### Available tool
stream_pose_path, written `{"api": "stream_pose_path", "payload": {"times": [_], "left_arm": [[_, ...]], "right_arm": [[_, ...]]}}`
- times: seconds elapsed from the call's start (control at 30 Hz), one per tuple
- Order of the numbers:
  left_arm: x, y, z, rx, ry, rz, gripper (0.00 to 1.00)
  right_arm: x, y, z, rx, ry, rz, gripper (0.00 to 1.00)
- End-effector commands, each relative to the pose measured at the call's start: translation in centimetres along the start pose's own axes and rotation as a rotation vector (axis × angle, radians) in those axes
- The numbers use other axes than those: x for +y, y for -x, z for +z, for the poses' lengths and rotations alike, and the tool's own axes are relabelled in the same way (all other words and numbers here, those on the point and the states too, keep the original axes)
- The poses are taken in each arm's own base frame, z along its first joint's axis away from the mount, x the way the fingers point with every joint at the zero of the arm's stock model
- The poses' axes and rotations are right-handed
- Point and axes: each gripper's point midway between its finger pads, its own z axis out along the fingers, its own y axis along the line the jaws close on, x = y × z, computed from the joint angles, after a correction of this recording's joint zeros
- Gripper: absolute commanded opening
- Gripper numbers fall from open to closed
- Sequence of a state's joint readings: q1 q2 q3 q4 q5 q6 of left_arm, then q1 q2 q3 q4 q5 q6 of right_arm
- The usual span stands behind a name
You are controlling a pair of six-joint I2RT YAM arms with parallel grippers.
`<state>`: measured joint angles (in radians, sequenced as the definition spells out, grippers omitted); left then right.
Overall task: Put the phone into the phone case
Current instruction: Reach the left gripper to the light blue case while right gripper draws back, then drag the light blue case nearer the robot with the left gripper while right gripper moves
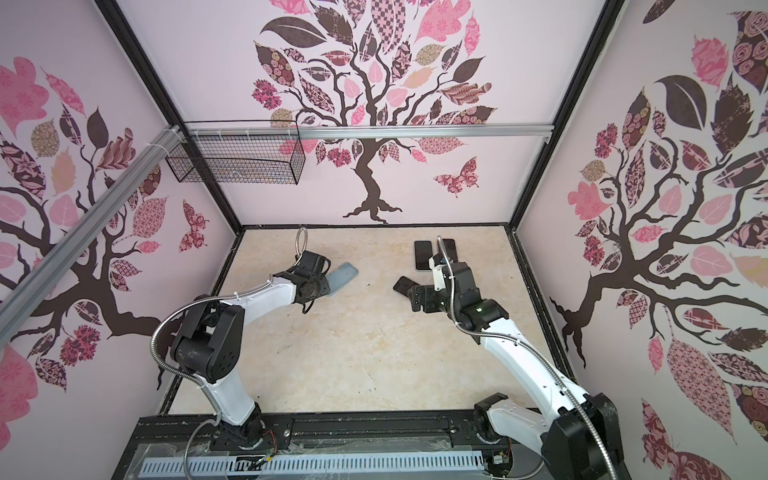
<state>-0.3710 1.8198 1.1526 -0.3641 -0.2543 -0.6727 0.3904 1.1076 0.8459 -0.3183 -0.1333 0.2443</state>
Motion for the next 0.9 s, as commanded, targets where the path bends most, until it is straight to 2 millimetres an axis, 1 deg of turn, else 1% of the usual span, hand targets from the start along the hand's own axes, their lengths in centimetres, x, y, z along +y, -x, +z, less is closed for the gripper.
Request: {"api": "stream_pose_path", "payload": {"times": [0.0,0.1,0.2,0.3,0.4,0.43,0.5,0.6,0.67,0.77,0.87], "left_arm": [[-0.8,1.7,1.0,-0.037,0.007,0.003,0.49],[-1.0,1.1,2.5,-0.009,0.019,0.016,0.48],[-1.0,0.9,3.3,0.002,0.033,0.021,0.47],[-0.8,0.5,3.8,0.021,0.050,0.029,0.42],[-0.7,0.1,4.2,0.040,0.058,0.026,0.39],[-0.8,0.1,4.2,0.043,0.055,0.026,0.34],[-0.7,-0.2,4.3,0.054,0.056,0.029,0.28],[-0.4,-0.5,4.1,0.064,0.065,0.039,0.23],[-0.2,-0.7,3.9,0.069,0.067,0.048,0.16],[0.3,-1.1,3.2,0.075,0.068,0.069,0.08],[1.0,-1.5,2.3,0.078,0.072,0.105,0.07]], "right_arm": [[0.2,-0.8,-0.6,0.013,0.018,0.007,1.00],[0.2,-1.3,-0.5,0.014,0.023,0.014,1.00],[0.2,-1.8,-0.3,0.025,0.029,0.020,1.00],[0.2,-1.9,-0.2,0.029,0.030,0.021,1.00],[0.1,-1.9,-0.1,0.027,0.030,0.021,1.00],[0.1,-1.9,0.0,0.029,0.030,0.022,1.00],[0.0,-2.1,0.1,0.035,0.025,0.024,1.00],[-0.1,-2.1,0.1,0.036,0.021,0.023,1.00],[-0.2,-2.1,0.2,0.035,0.016,0.022,1.00],[-0.4,-2.0,0.3,0.031,0.005,0.020,1.00],[-1.0,-2.2,0.7,0.039,-0.024,0.013,1.00]]}}
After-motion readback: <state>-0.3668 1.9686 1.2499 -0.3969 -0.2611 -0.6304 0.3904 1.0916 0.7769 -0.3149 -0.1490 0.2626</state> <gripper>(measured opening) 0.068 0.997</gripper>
